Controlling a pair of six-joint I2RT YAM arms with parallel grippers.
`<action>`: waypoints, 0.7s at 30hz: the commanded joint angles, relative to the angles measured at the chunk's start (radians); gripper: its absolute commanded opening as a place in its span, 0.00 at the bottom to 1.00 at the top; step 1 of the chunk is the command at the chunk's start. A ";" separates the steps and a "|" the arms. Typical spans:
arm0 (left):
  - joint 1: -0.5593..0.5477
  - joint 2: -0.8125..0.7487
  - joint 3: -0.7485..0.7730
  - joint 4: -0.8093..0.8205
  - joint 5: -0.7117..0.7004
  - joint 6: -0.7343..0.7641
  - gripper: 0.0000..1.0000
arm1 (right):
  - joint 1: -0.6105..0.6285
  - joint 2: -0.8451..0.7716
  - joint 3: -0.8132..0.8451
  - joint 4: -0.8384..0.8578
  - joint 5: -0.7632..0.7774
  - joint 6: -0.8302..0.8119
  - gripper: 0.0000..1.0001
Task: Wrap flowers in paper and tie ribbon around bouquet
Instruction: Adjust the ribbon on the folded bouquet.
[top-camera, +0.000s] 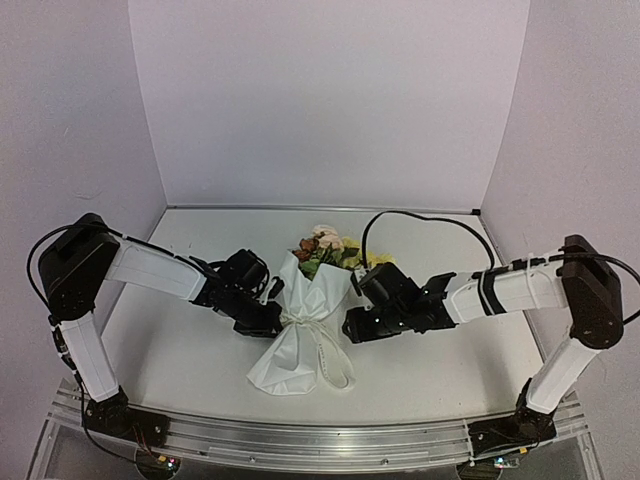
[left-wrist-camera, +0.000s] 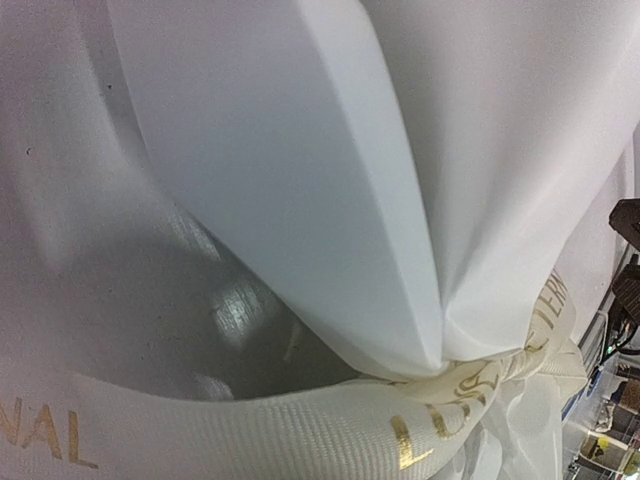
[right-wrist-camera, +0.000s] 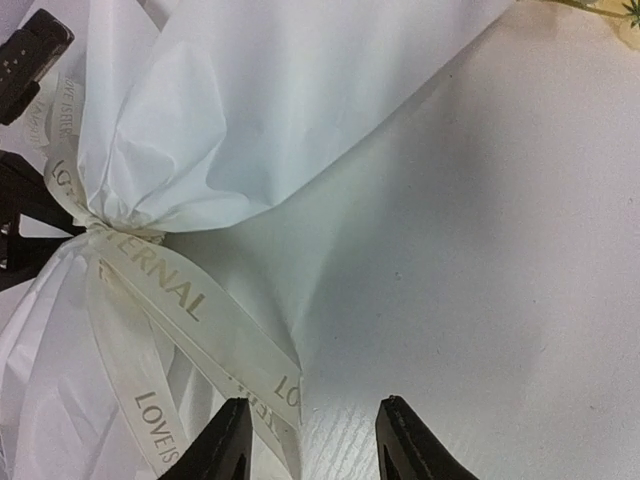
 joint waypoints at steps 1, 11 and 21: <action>0.006 -0.011 0.037 -0.013 0.010 0.009 0.00 | -0.001 -0.015 -0.041 0.007 0.022 0.000 0.44; 0.006 -0.006 0.049 -0.025 0.009 0.010 0.00 | 0.047 0.124 0.070 -0.024 0.004 -0.064 0.48; 0.009 -0.008 0.046 -0.028 0.013 0.010 0.00 | 0.075 0.160 0.100 -0.039 0.037 -0.074 0.53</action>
